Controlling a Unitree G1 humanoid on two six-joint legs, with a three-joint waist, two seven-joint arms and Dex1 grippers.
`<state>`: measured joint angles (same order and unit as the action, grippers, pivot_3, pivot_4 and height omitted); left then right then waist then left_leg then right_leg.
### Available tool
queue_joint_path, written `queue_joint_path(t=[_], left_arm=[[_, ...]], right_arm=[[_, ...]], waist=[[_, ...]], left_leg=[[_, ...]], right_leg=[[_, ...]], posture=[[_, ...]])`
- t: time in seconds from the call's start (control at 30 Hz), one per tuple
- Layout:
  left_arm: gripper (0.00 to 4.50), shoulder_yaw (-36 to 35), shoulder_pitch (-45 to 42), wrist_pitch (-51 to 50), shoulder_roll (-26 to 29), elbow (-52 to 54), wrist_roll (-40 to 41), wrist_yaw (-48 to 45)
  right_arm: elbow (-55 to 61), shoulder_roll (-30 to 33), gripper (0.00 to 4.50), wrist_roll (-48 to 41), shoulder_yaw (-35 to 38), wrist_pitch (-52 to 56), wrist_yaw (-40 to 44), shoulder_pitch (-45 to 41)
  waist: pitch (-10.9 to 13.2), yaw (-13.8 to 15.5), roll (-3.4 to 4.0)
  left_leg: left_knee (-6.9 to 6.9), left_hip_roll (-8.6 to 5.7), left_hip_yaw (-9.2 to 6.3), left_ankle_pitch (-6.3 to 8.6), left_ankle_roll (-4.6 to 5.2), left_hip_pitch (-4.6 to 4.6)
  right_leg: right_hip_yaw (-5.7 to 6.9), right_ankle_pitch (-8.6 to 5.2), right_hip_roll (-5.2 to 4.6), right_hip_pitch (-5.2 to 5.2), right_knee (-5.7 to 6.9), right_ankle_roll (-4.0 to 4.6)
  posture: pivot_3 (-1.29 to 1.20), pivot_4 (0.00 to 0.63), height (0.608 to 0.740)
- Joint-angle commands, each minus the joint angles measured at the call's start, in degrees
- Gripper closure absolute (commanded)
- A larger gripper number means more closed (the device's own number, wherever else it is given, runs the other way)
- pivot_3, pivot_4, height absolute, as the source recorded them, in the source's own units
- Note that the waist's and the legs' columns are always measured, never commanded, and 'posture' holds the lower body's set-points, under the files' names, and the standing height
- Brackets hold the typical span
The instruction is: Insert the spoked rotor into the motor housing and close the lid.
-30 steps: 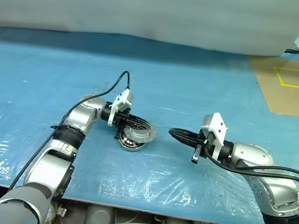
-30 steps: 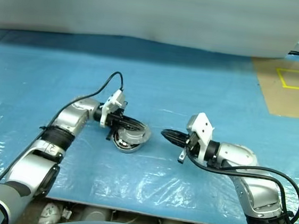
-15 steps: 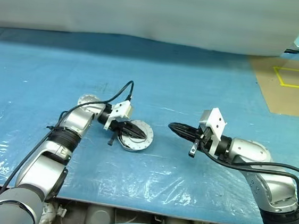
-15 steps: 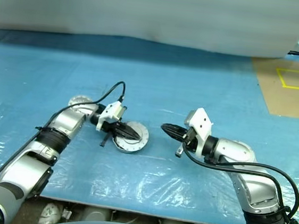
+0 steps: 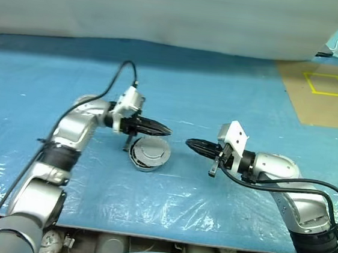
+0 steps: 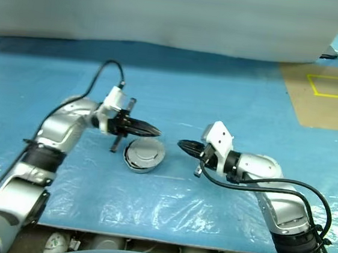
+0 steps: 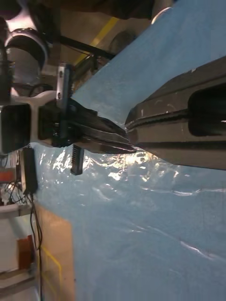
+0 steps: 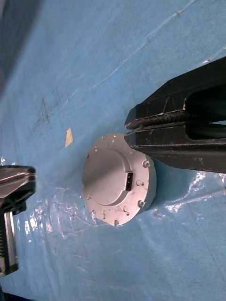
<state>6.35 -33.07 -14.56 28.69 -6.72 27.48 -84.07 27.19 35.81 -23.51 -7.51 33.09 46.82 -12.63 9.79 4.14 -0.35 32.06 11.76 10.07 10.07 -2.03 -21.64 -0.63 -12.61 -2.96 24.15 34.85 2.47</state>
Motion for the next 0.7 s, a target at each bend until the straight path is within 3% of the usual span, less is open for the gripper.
queue_joint_path(t=[0.03,0.2,0.4,0.63,0.7], left_arm=[[4.50,-1.84,6.14,-3.64,4.68,7.90,1.86,0.67],[4.50,-5.30,15.36,-7.82,8.45,15.43,4.57,5.11],[4.50,-9.11,25.98,-9.83,9.89,22.72,6.65,10.77],[4.50,-13.26,37.77,-4.96,9.95,24.62,4.41,15.49],[4.50,-13.81,39.90,-1.90,8.95,24.42,3.11,17.13]], right_arm=[[-1.04,-1.01,4.47,-0.83,-0.73,-0.74,1.70,-4.20],[-7.65,-2.34,4.47,2.73,-5.24,-3.66,4.49,-10.34],[-14.02,-7.81,2.57,-0.98,-5.75,-1.51,7.66,-15.12],[-23.49,-10.95,0.07,2.62,-10.57,-7.77,13.95,-15.78],[-24.73,-11.77,0.02,2.86,-11.38,-8.07,15.11,-16.18]], waist=[[0.01,-0.14,0.02],[0.02,-0.02,0.04],[0.02,-0.20,0.04],[0.01,-0.24,0.03],[0.01,-0.24,0.02]], left_leg=[[0.00,0.00,0.00,0.00,0.00,-0.02],[0.08,0.03,-0.02,0.00,0.01,-0.05],[0.11,0.04,-0.01,0.00,0.01,-0.12],[0.11,0.07,-0.01,0.01,0.02,-0.11],[0.11,0.08,-0.02,0.01,0.03,-0.11]], right_leg=[[0.02,-0.01,0.01,0.02,-0.01,0.00],[0.09,-0.01,-0.01,0.00,0.02,-0.01],[0.21,-0.02,-0.08,-0.03,-0.02,-0.01],[0.25,-0.02,-0.03,-0.02,-0.02,-0.01],[0.24,-0.02,-0.03,-0.03,-0.02,-0.01]], posture=[[0.00,0.150,0.740],[0.00,0.150,0.740],[0.00,0.150,0.740],[0.00,0.150,0.740],[0.00,0.150,0.740]])
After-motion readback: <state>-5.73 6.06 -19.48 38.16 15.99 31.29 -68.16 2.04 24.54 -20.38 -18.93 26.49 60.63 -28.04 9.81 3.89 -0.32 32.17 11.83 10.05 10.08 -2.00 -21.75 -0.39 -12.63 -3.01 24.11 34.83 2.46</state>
